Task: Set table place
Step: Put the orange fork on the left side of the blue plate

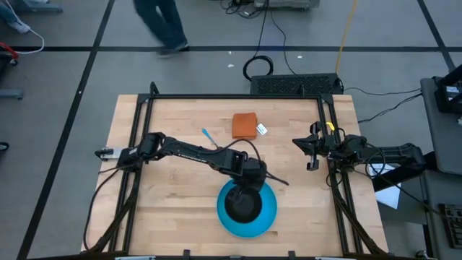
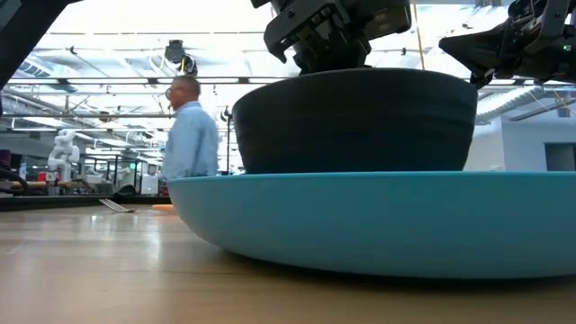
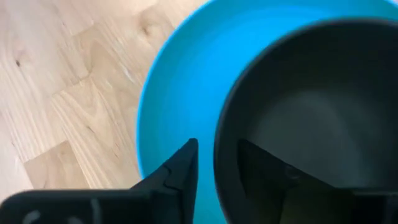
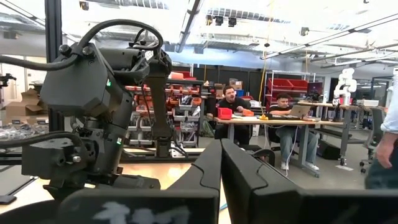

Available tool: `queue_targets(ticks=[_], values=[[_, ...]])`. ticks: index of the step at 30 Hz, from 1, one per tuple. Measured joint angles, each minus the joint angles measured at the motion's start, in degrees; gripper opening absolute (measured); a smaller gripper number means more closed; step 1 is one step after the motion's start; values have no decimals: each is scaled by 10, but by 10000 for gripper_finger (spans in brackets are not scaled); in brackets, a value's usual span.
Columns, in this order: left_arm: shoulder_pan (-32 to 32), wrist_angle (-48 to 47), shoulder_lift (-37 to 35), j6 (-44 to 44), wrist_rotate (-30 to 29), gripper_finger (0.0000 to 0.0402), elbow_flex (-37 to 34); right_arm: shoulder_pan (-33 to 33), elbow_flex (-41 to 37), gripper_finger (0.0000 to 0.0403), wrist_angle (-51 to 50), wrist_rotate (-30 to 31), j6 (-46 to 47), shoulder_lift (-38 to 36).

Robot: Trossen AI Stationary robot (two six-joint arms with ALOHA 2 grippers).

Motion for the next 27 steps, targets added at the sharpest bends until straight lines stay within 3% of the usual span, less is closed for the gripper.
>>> queue_targets(ticks=[11, 19, 23, 27], values=[[-14, -8, -3, -23, -15, 201, 10, 0, 0, 0, 0, 0, 4, 0], [-28, -119, -6, -7, -20, 210, 130, 0, 0, 0, 0, 0, 4, 0], [-42, -229, -6, 54, -37, 177, 208, 0, 0, 0, 0, 0, 4, 0], [-62, -307, -11, 94, -61, 95, 259, 0, 0, 0, -1, 0, 2, 0]])
